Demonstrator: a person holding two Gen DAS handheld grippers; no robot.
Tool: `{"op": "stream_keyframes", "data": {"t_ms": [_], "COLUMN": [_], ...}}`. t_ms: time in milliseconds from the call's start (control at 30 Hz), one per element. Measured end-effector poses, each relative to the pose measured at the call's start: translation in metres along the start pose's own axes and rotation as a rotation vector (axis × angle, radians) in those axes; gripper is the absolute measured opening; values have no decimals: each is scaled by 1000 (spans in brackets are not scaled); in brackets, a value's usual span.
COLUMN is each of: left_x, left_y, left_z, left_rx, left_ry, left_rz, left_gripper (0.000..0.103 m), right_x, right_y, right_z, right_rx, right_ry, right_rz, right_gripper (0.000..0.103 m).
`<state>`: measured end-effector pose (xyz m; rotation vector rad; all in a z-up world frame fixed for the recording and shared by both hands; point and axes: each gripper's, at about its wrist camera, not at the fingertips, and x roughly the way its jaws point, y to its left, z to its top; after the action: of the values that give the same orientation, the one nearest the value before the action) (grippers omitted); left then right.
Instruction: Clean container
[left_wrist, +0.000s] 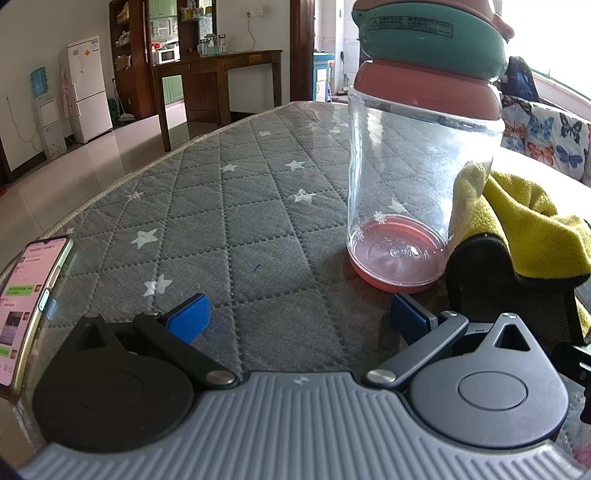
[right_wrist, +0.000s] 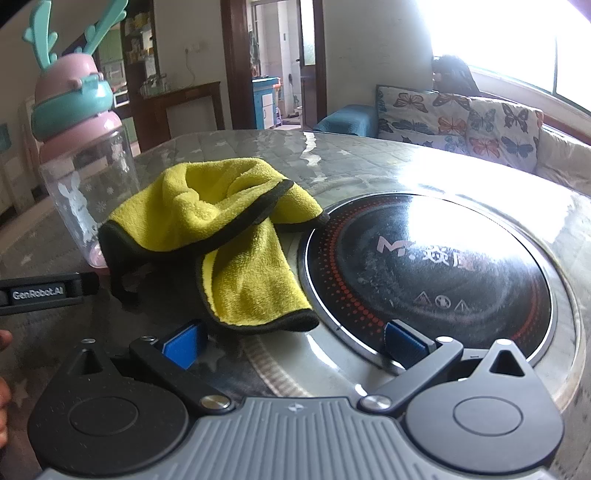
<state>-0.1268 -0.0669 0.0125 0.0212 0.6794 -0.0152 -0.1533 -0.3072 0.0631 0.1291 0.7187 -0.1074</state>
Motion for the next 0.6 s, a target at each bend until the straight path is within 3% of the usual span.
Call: {"op": "stream_keyframes", "data": {"t_ms": [200, 600], "left_x": [-10, -47], "left_y": [9, 16], "left_z": [-3, -10], "left_rx": [-35, -24], "left_ry": [27, -6], "left_rz": [-3, 52], "left_gripper": [103, 103], "right_x": [-13, -33], "right_y": [10, 22], "right_z": [-6, -19], "right_rx": [-40, -38], "right_ry": [-27, -40], "right_rz": [-25, 5], "right_gripper": [103, 103]}}
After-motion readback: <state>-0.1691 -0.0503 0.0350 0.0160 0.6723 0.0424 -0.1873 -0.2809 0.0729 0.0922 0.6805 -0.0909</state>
